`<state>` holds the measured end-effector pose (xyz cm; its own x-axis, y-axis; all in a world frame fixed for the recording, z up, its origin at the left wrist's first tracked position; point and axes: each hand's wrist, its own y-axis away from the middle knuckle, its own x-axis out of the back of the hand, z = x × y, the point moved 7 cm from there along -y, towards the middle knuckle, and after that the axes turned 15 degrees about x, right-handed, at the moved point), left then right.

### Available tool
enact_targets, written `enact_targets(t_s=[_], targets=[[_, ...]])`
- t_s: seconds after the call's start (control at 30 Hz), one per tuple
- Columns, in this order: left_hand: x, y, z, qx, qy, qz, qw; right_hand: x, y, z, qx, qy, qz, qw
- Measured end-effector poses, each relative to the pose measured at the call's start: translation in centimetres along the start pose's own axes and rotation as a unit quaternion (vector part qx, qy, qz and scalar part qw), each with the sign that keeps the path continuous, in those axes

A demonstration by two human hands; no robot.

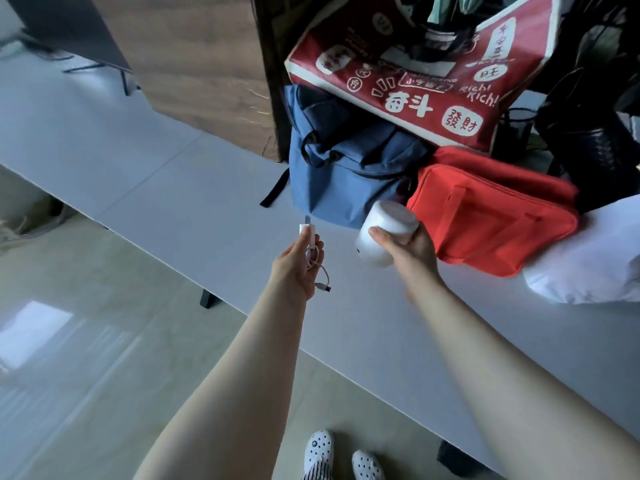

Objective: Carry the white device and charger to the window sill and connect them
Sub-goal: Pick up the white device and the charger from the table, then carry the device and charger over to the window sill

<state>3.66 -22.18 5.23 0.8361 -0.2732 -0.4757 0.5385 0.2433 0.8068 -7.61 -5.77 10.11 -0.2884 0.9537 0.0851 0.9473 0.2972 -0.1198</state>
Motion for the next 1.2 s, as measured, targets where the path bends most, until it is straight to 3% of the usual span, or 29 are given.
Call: enact_targets(t_s=[0.4, 0.7, 1.2], targets=[[8.5, 6.1, 4.1, -0.084, 0.129, 0.075, 0.985, -10.6, 1.9, -4.0, 0.008, -0.041, -0.167, 0.985], [15.6, 14.2, 4.3, -0.174, 0.229, 0.128, 0.949, -16.3, 7.3, -7.3, 0.021, -0.054, -0.293, 0.954], [26.0, 21.0, 5.4, -0.247, 0.308, 0.195, 0.898, -26.2, 15.0, -9.9, 0.020, -0.072, -0.413, 0.908]])
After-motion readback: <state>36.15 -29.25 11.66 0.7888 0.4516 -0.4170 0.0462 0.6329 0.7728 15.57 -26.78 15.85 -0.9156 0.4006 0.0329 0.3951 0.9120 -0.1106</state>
